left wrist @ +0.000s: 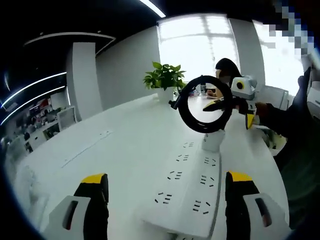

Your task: Straighten the power strip on the desk, plug the charger into it

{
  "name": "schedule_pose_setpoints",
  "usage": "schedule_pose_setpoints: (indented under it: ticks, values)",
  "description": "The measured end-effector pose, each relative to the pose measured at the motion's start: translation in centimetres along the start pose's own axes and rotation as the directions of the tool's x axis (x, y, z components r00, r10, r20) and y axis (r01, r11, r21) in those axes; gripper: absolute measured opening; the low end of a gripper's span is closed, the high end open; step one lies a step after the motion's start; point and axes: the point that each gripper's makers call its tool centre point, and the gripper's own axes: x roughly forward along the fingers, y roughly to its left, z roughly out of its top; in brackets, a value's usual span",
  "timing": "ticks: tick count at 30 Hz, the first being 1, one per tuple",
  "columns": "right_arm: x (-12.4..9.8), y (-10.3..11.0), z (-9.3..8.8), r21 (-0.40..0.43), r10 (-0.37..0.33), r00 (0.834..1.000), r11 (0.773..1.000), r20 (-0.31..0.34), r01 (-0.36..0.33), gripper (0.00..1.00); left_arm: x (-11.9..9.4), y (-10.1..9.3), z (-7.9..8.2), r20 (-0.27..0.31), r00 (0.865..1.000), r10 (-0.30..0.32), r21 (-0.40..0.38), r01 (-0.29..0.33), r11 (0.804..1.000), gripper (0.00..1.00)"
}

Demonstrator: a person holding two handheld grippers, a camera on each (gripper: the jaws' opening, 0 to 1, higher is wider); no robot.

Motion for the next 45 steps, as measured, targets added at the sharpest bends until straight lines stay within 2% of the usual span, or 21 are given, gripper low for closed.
schedule_pose_setpoints:
  ticks: [10, 20, 26, 31, 38, 45]
  values:
    - [0.2, 0.1, -0.2, 0.008, 0.006, 1.000, 1.000, -0.012, -0.006, 0.96, -2.9, -0.1, -1.0, 0.007, 0.998, 0.061, -0.031, -0.061, 0.998, 0.99]
    - [0.2, 0.0, 0.3, 0.016, 0.004, 1.000, 1.000, -0.006, -0.004, 0.97, -6.3, 0.1, -1.8, 0.027, 0.990, 0.139, -0.089, -0.136, 0.987, 0.99]
    - [0.4, 0.1, 0.7, 0.017, 0.006, 1.000, 1.000, 0.001, -0.006, 0.97, -6.8, -0.1, -2.0, 0.022, 0.989, 0.145, -0.104, -0.142, 0.984, 0.99]
    - [0.3, 0.5, 1.0, 0.014, 0.009, 1.000, 1.000, 0.000, -0.009, 0.98, -7.7, -0.1, -1.5, 0.064, 0.984, 0.166, -0.112, -0.159, 0.981, 0.99]
    - [0.2, 0.3, 1.3, 0.043, -0.013, 1.000, 0.999, 0.000, 0.013, 0.99, -8.6, -0.7, -2.4, 0.037, 0.984, 0.175, -0.132, -0.169, 0.977, 0.99]
    - [0.1, 1.1, 1.7, 0.035, -0.027, 0.999, 0.999, -0.017, 0.028, 1.00, -9.6, -1.1, -1.8, 0.051, 0.976, 0.213, -0.129, -0.205, 0.970, 0.99]
